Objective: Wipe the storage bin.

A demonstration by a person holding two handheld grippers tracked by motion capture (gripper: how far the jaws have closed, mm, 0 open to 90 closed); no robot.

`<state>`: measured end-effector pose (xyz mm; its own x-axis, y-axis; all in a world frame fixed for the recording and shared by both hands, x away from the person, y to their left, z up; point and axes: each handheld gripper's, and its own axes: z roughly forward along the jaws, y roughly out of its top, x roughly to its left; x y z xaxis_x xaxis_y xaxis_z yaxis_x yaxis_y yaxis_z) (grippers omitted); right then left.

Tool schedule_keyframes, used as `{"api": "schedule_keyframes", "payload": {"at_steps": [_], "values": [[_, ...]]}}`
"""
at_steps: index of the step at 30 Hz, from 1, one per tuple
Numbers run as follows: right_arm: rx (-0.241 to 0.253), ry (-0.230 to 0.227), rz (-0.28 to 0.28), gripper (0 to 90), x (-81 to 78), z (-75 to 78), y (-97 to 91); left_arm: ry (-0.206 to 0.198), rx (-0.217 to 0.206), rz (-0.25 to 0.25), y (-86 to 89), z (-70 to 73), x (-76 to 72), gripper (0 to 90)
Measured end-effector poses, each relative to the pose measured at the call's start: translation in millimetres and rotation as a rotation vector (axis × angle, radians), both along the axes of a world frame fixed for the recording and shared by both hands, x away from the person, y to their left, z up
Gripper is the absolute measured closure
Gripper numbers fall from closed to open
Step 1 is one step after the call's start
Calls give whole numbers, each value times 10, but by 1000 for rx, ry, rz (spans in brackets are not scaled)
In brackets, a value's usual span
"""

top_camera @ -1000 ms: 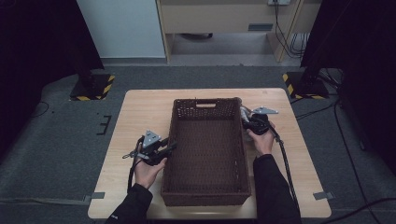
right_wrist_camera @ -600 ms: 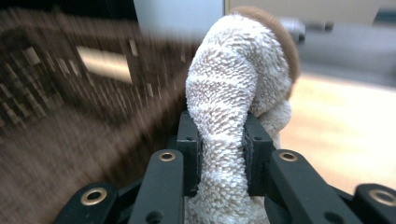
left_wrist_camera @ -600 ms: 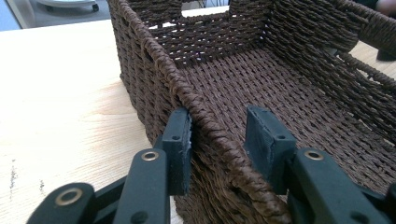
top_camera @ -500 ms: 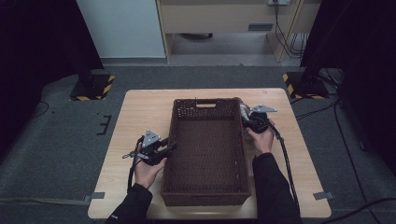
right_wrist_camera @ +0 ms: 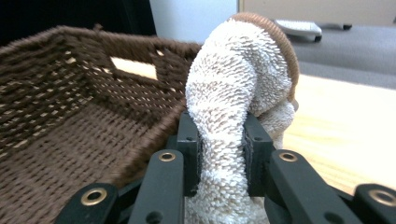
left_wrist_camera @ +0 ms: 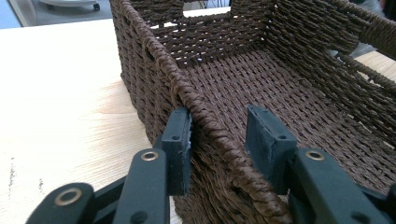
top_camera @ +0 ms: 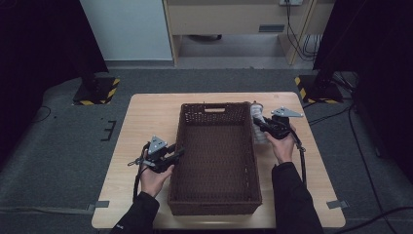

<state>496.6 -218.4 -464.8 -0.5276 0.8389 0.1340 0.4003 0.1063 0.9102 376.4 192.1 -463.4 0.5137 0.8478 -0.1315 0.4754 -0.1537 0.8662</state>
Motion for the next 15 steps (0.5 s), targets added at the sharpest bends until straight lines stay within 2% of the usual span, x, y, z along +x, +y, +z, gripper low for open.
{"api": "schedule_keyframes", "payload": {"at_steps": [3, 5, 7, 11, 13, 15], "values": [[-44, 14, 21, 742, -30, -1, 8, -1, 1, 1, -2, 0, -1, 601], [-90, 42, 42, 743, -31, -73, 53, 0, -1, 2, 0, 0, 0, 600], [-101, 64, 42, 744, -22, -176, 80, 1, -2, 1, 0, -1, 0, 600], [-166, 159, 42, 744, 10, -432, 123, 2, -4, 1, 1, -1, 2, 599], [-140, 154, 36, 744, 4, -485, 139, 2, -4, 1, 1, -1, 2, 599], [-150, 160, 37, 744, -1, -443, 137, 3, -3, 1, 1, -1, 1, 599]]}}
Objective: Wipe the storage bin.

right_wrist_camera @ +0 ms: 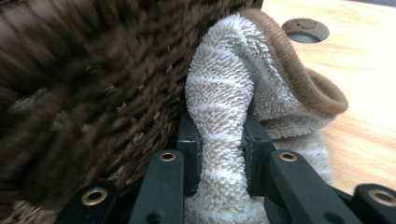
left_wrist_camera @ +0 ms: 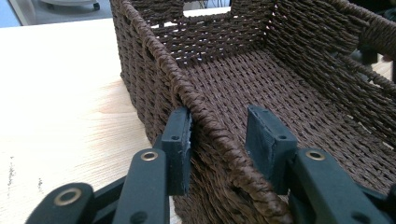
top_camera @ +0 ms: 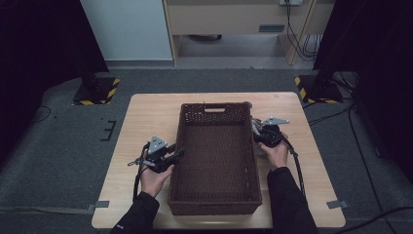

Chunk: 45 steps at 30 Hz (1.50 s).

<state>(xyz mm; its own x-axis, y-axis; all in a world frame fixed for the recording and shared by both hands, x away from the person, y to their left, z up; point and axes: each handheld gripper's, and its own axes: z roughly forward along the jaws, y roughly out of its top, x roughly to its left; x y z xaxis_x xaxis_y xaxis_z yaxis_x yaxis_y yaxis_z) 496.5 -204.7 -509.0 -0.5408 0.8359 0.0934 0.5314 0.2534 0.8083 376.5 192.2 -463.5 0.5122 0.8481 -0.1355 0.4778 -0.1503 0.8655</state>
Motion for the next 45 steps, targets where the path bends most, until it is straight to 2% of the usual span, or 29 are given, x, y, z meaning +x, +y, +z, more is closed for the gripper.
{"api": "schedule_keyframes", "payload": {"at_steps": [2, 5, 8, 10, 13, 16, 19, 21, 25, 27, 30, 32, 34, 36, 39, 41, 43, 45], "values": [[20, -8, 4, 744, -25, 101, -22, 1, 0, 1, -1, 0, 0, 599], [79, -59, 22, 744, -99, 302, -105, 4, -3, 3, -1, 0, 1, 597], [115, -106, 35, 745, -189, 479, -180, 5, -2, 5, -2, 1, 1, 597], [107, -113, 47, 745, -236, 520, -185, 5, -5, 5, -2, 0, 2, 597], [73, -85, 57, 745, -261, 441, -143, 6, -7, 6, -1, -1, 2, 597], [45, -46, 61, 745, -256, 285, -98, 6, -8, 5, -1, -1, 3, 597], [-19, 13, 55, 745, -219, 61, -52, 7, -9, 7, -2, -1, 2, 597], [6, 22, 47, 745, -213, -27, -36, 8, -10, 8, -2, -2, 2, 596], [13, 20, 42, 744, -237, 59, -38, 10, -11, 12, -4, -2, 0, 590], [30, -2, 51, 744, -269, 162, -81, 16, -15, 18, -1, -4, 2, 579], [91, -54, 61, 745, -346, 366, -157, 23, -37, 20, 7, -15, 3, 560], [107, -84, 78, 745, -406, 484, -202, 26, -41, 22, 9, -17, 3, 553], [108, -92, 88, 745, -449, 516, -215, 24, -37, 25, 8, -16, 1, 549], [100, -82, 96, 745, -486, 481, -203, 18, -32, 21, 4, -14, -1, 543], [69, -53, 104, 746, -496, 334, -170, 13, -20, 12, 2, -11, -6, 527], [48, -11, 99, 746, -478, 207, -142, 9, -13, 9, -5, -9, -11, 525], [-2, 36, 105, 745, -455, 77, -100, 4, -5, 5, -9, -7, -15, 530], [-12, 40, 110, 745, -449, 37, -69, 2, -2, 2, -14, -6, -18, 539]]}}
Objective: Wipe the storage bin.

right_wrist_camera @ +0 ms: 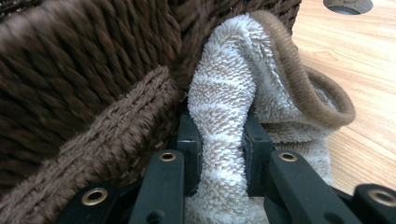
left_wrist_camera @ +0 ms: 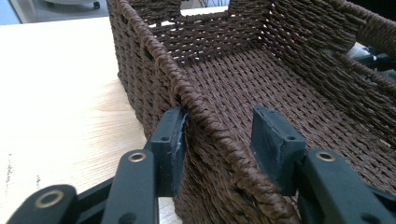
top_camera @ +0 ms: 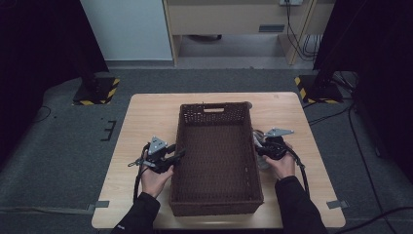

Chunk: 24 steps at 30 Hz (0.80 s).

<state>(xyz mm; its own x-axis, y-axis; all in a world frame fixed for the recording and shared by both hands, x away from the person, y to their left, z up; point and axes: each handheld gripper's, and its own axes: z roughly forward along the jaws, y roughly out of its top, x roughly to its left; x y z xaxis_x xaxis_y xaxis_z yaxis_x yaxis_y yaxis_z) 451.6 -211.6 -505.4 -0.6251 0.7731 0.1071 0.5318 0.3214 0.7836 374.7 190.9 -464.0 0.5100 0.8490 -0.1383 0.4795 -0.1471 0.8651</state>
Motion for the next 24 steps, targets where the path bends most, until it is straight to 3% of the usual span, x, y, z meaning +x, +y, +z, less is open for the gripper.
{"api": "schedule_keyframes", "payload": {"at_steps": [3, 8, 12, 17, 24], "values": [[6, -12, -6, 745, -19, 89, -21, -2, 8, 7, -11, 6, -8, 570], [129, -91, -9, 746, -129, 378, -170, -3, 14, 19, -24, 12, -14, 604], [135, -127, 15, 745, -228, 515, -196, -3, 23, 27, -36, 19, -18, 615], [104, -93, 25, 746, -245, 365, -152, -6, 33, 40, -48, 26, -15, 631], [10, 19, 22, 745, -158, 26, -24, -10, 33, 48, -39, 27, 32, 645]]}}
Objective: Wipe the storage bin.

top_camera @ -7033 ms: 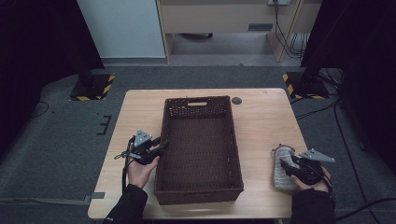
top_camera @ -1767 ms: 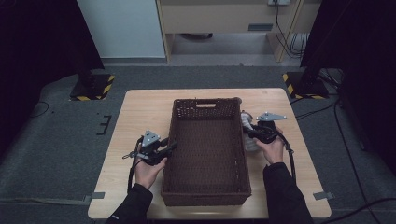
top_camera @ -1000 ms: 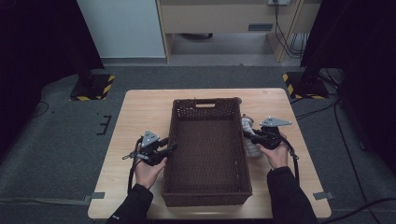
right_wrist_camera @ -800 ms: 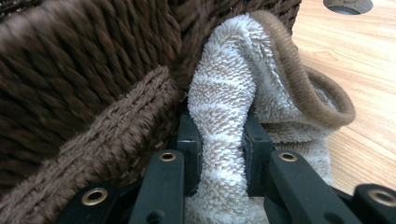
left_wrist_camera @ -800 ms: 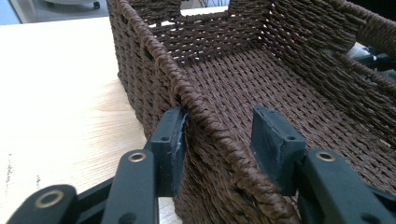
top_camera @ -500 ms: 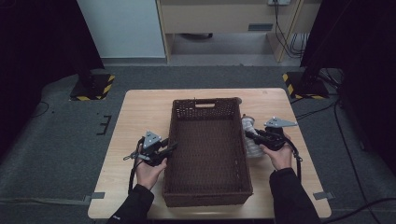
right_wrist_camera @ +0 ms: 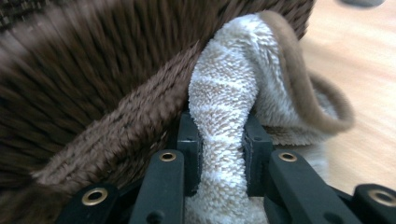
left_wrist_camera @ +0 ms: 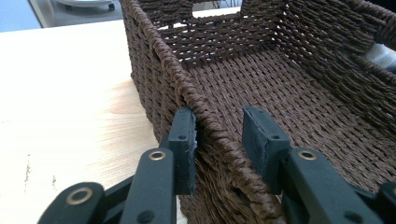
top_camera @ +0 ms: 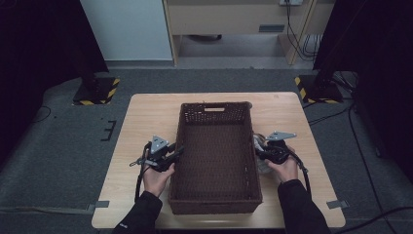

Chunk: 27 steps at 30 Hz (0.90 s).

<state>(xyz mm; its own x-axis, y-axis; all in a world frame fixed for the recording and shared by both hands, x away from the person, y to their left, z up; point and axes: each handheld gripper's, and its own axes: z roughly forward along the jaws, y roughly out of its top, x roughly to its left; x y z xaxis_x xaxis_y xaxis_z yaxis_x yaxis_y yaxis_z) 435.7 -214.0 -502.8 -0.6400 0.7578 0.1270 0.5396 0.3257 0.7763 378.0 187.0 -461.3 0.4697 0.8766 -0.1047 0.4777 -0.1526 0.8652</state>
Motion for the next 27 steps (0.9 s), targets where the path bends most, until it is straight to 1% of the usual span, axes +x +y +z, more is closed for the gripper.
{"api": "schedule_keyframes", "payload": {"at_steps": [1, 3, 4, 5, 7, 10, 11, 13, 14, 17, 19, 20, 21, 22, 23, 25, 26, 27], "values": [[-10, -3, 3, 745, 7, -19, 18, -1, 0, 2, 5, 0, 8, 647], [-1, 5, -7, 744, 15, 5, 20, -3, -3, 5, 12, -3, 22, 648], [1, -4, -10, 744, 13, 30, 6, -3, 0, 5, 15, -3, 27, 648], [14, -12, -11, 744, 2, 63, -12, -4, 1, 7, 13, -2, 32, 649], [51, -40, -13, 744, -36, 160, -62, -6, 8, 6, 17, 0, 45, 650], [113, -101, -8, 745, -110, 347, -137, -9, 6, 12, 23, -1, 74, 650], [125, -119, -4, 745, -132, 399, -156, -11, 5, 14, 25, -3, 84, 650], [121, -130, 6, 745, -162, 451, -164, -10, 2, 17, 25, -4, 101, 650], [111, -132, 8, 745, -169, 446, -156, -11, 1, 18, 24, -4, 108, 651], [79, -105, 22, 745, -167, 345, -102, -12, -4, 15, 32, -9, 124, 650], [63, -73, 20, 745, -142, 213, -63, -13, -5, 14, 33, -10, 127, 649], [43, -50, 19, 744, -124, 153, -51, -13, -4, 13, 33, -9, 127, 648], [25, -40, 19, 745, -108, 106, -43, -13, -2, 12, 32, -8, 127, 647], [7, -14, 15, 744, -99, 50, -27, -14, -1, 11, 33, -8, 127, 645], [-5, 0, 19, 744, -87, -13, -11, -14, -2, 12, 35, -9, 127, 640], [6, 3, 11, 744, -84, -34, 7, -14, 0, 19, 44, -8, 127, 608], [-3, 0, 15, 743, -84, -16, 5, -16, -4, 23, 50, -5, 126, 582], [3, -1, 7, 743, -97, 10, 4, -21, -10, 27, 61, 4, 123, 555]]}}
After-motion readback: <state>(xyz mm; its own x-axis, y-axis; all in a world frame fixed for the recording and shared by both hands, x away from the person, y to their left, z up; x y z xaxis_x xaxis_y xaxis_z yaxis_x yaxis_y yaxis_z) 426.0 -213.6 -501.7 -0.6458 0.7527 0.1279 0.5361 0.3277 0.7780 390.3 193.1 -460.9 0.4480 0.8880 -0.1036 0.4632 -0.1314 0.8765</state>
